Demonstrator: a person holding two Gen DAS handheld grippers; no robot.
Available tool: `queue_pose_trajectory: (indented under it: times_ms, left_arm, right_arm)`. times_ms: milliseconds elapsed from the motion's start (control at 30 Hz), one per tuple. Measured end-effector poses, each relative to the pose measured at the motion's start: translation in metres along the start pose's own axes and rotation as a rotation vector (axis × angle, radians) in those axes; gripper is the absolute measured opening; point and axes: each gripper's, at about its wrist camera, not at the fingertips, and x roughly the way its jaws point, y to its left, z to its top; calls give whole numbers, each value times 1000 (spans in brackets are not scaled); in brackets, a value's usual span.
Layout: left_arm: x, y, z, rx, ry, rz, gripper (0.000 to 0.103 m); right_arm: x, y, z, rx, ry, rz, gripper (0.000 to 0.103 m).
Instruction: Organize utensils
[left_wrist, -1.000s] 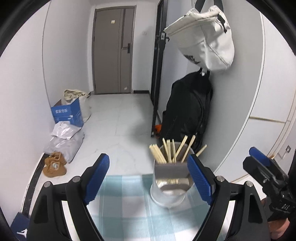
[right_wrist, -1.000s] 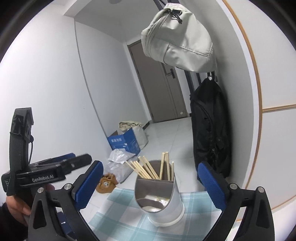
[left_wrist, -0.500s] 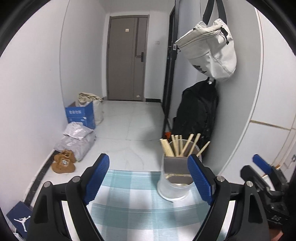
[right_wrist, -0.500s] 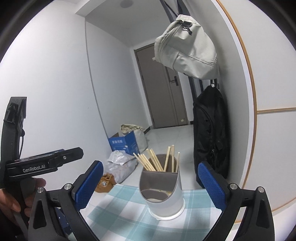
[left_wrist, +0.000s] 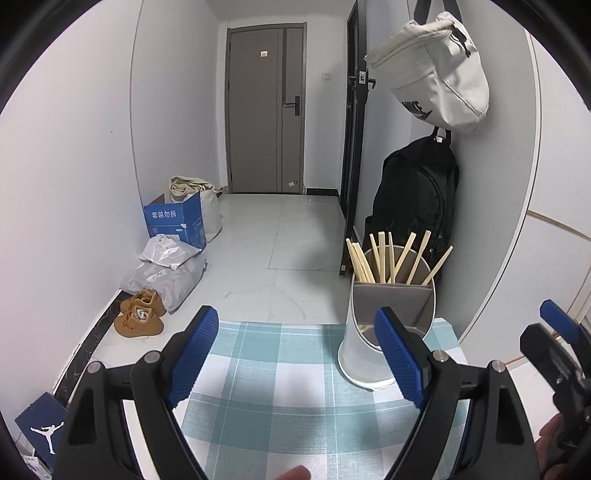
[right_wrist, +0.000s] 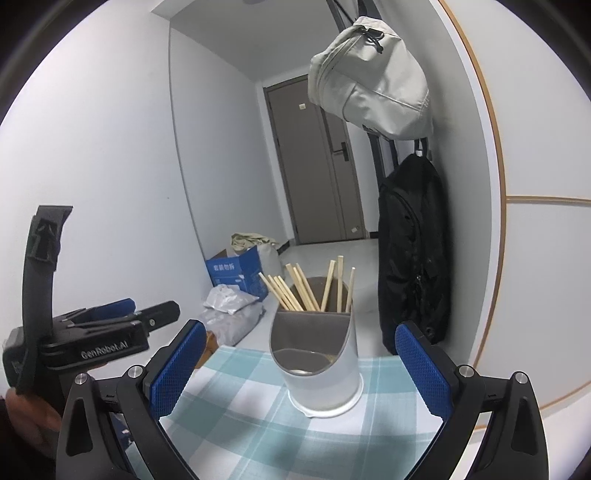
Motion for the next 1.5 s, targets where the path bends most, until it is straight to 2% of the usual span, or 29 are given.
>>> queue_pose_trajectory:
  times_ms: [433, 1100, 1200, 1500]
  left_arm:
    - [9, -3, -12, -7, 31, -36, 83]
    - [10, 1, -15, -22, 18, -13, 83]
    - [15, 1, -16, -25, 35, -14, 83]
    - [13, -3, -18, 3, 27, -16, 83]
  right_arm:
    - [8, -7, -13, 14, 29, -17, 103]
    - [6, -5, -17, 8, 25, -25, 103]
    - [7, -5, -17, 7, 27, -28, 103]
    - [6, -9, -16, 28, 24, -29, 103]
